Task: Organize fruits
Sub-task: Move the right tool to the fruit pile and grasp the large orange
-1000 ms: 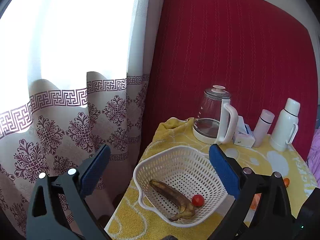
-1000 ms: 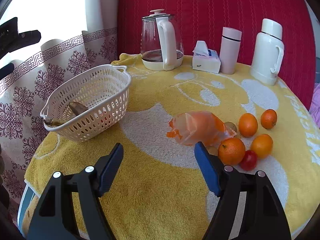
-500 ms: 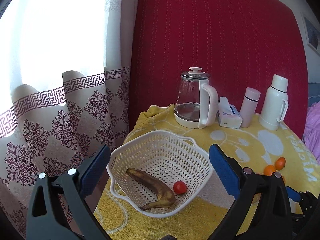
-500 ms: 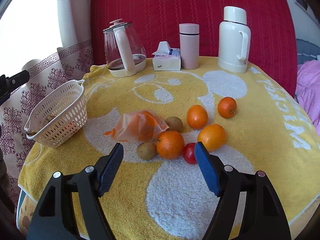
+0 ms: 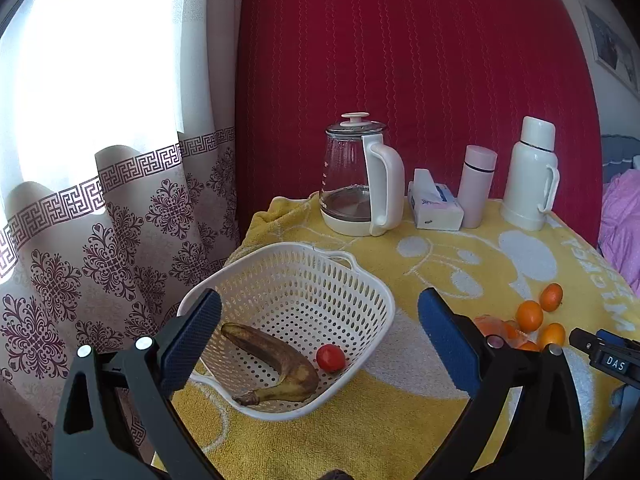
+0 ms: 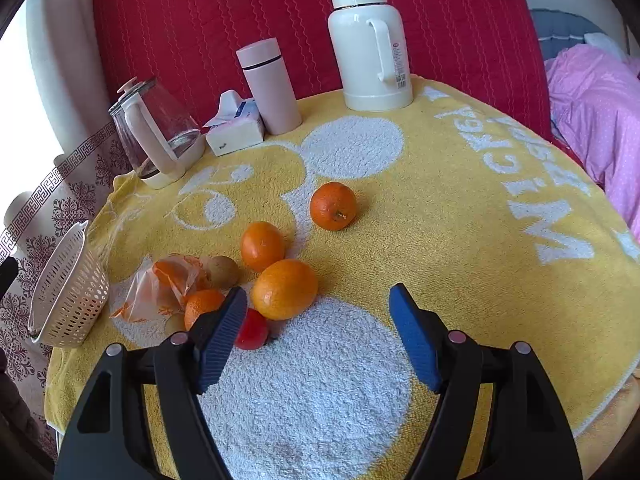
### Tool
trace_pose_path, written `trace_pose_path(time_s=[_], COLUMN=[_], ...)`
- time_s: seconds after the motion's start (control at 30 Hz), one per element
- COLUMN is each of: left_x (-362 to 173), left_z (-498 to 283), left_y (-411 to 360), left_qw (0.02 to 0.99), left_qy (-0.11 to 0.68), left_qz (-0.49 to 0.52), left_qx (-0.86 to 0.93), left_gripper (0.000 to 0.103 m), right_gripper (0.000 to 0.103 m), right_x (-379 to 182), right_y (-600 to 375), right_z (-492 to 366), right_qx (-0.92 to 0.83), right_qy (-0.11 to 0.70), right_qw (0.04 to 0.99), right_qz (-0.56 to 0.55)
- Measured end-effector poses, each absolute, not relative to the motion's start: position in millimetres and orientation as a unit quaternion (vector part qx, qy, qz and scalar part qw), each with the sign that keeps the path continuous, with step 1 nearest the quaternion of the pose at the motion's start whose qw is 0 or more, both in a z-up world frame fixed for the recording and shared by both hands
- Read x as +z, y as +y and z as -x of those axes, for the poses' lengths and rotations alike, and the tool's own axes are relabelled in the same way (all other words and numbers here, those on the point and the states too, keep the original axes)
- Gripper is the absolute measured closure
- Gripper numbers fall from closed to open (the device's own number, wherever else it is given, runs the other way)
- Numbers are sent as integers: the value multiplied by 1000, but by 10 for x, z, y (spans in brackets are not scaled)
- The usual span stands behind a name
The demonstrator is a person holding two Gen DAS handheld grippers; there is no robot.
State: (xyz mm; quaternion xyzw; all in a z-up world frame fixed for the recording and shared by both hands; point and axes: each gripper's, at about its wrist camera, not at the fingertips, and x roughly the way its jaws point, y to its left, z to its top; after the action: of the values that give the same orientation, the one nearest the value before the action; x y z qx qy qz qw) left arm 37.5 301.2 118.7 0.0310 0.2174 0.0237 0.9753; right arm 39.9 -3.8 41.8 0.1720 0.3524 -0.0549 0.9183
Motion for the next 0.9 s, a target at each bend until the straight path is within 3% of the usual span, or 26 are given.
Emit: trace_pose_path(time_s=[0.33,0.47,0.6,0.9], left_x=[1127,1122,1111,1060], left_z=[-373,-381,-392,-430], left_y=[2893,2886,2893,2889], left_qw=[973,972,972,968], left_qy=[227,228,231,250], left_qz=[-46,-48,-45,-25], left_qx=[10,8,7,-9], left_gripper=[3,3,3,3], right_gripper=[30,49,59,59], right_x=[286,222,209,230], right_y=[62,199,253,-23], right_z=[-766,-905,-923,-631], right_qx=[-27,-20,-29,-45], right_qy=[393,414,410,393], right_qw=[899,895,901,906], right_qz=[-190,-164,-139,-148])
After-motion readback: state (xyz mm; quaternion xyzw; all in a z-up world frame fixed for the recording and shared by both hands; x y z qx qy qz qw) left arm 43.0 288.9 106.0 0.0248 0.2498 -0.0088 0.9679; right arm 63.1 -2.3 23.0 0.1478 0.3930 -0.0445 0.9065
